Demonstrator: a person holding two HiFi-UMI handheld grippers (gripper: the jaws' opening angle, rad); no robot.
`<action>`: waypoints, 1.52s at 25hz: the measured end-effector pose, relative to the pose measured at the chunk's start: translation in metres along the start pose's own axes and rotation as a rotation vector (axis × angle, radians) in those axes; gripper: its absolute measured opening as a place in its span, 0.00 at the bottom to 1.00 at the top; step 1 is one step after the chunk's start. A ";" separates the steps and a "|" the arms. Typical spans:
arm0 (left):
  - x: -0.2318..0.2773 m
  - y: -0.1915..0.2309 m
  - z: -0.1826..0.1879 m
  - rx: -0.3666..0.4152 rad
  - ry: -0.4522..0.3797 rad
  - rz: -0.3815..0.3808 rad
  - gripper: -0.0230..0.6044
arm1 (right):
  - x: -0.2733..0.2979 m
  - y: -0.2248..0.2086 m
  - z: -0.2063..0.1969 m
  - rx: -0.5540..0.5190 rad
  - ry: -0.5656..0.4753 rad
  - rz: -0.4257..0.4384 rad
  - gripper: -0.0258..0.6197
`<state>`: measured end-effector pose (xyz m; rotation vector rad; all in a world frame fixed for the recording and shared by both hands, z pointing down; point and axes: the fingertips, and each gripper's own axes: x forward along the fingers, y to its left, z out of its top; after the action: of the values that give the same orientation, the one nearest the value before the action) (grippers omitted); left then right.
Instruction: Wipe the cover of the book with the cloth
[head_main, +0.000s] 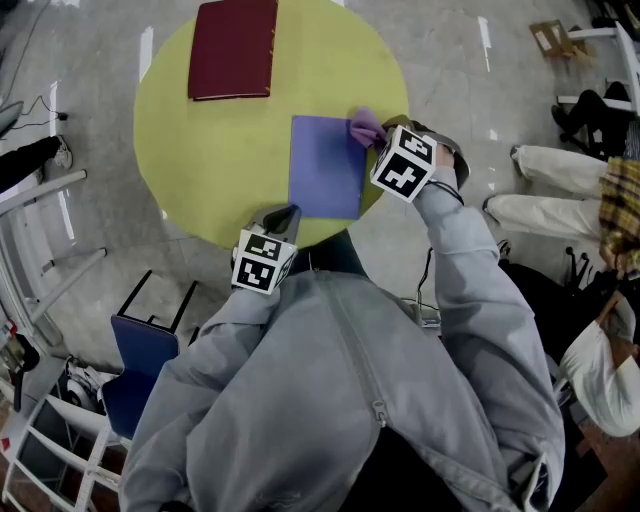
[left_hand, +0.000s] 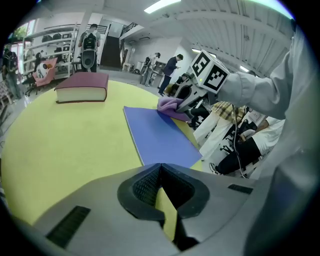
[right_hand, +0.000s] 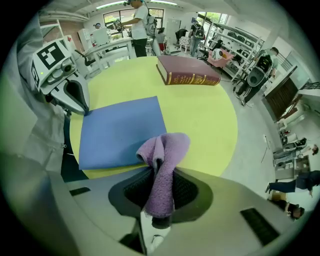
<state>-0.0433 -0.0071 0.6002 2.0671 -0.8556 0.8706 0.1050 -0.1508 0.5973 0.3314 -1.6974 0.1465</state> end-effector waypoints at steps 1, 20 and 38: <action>0.000 0.000 -0.001 0.000 0.004 -0.001 0.07 | -0.003 0.000 0.002 0.002 -0.006 -0.008 0.20; 0.009 0.007 -0.005 -0.027 0.005 -0.009 0.07 | -0.022 0.064 0.132 -0.135 -0.239 0.077 0.20; 0.003 0.009 -0.008 -0.034 0.001 0.001 0.07 | 0.012 0.070 0.136 -0.108 -0.185 0.136 0.20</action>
<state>-0.0510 -0.0066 0.6099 2.0367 -0.8652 0.8519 -0.0463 -0.1244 0.5940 0.1522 -1.9037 0.1267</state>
